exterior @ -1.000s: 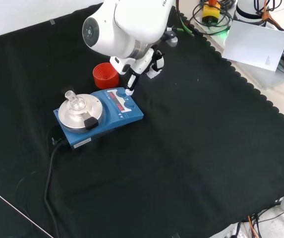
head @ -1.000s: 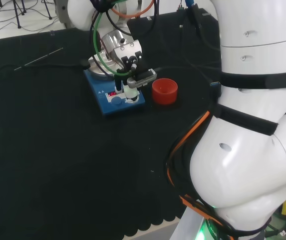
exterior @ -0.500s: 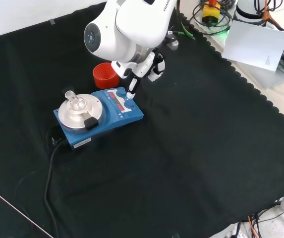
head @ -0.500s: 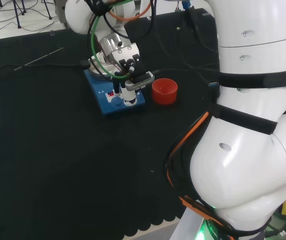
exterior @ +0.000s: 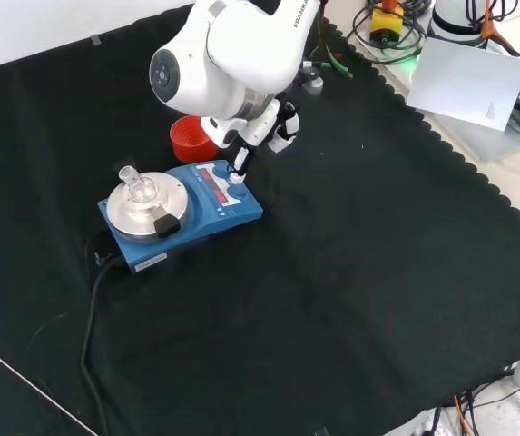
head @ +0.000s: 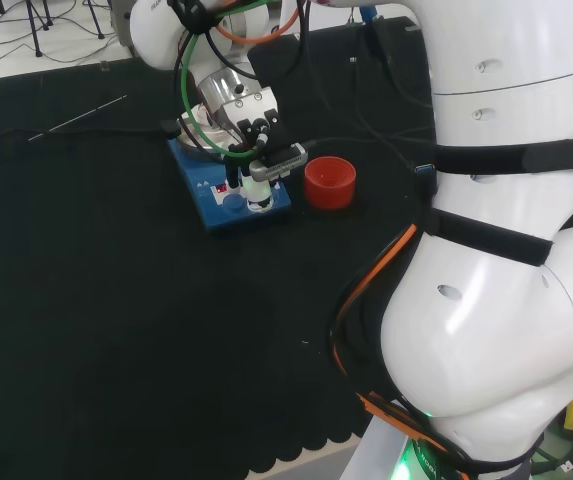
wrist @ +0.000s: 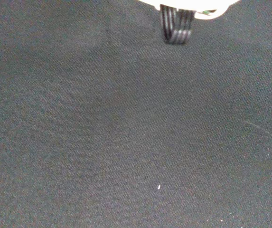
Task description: Turn on the heater.
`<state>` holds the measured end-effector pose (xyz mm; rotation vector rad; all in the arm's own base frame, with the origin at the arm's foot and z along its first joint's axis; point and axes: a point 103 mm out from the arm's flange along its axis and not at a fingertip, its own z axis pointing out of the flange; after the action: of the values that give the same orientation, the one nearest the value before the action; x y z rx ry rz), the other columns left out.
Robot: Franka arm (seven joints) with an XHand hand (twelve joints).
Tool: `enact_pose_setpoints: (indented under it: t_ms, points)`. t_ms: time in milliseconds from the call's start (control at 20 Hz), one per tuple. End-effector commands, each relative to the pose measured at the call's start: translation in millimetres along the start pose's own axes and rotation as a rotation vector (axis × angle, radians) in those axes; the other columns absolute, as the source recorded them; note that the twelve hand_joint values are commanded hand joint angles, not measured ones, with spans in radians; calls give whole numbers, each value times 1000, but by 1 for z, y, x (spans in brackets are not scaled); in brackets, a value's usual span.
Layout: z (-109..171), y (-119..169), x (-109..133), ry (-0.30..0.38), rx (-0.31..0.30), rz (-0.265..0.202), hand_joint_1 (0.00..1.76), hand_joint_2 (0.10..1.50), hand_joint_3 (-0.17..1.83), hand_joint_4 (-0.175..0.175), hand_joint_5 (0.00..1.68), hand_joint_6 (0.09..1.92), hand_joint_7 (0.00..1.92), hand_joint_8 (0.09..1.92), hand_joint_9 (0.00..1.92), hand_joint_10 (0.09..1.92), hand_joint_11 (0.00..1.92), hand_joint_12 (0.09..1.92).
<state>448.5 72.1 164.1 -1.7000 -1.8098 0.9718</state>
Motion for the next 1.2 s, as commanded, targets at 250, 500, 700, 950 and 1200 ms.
enact_pose_setpoints:
  t_ms: [250, 500, 700, 950, 1200]
  points:
    - [3, 3, -1, 1, 7, -1, 1439, 722, 1000, -43, 266, 87, 1808, 1855, 1920, 1685, 1912, 1608]
    - [4, 5, -1, 4, 11, -4, 1439, 721, 1003, -42, 272, 87, 1808, 1855, 1920, 1684, 1912, 1607]
    - [6, 8, -2, 1, 11, -5, 1439, 720, 1005, -42, 277, 87, 1808, 1855, 1920, 1684, 1911, 1607]
    - [9, 11, -2, 3, 13, -5, 1439, 719, 1007, -42, 281, 87, 1808, 1854, 1920, 1684, 1911, 1606]
    - [10, 13, -3, 6, 18, -7, 1439, 718, 1009, -42, 284, 87, 1808, 1854, 1920, 1684, 1910, 1606]
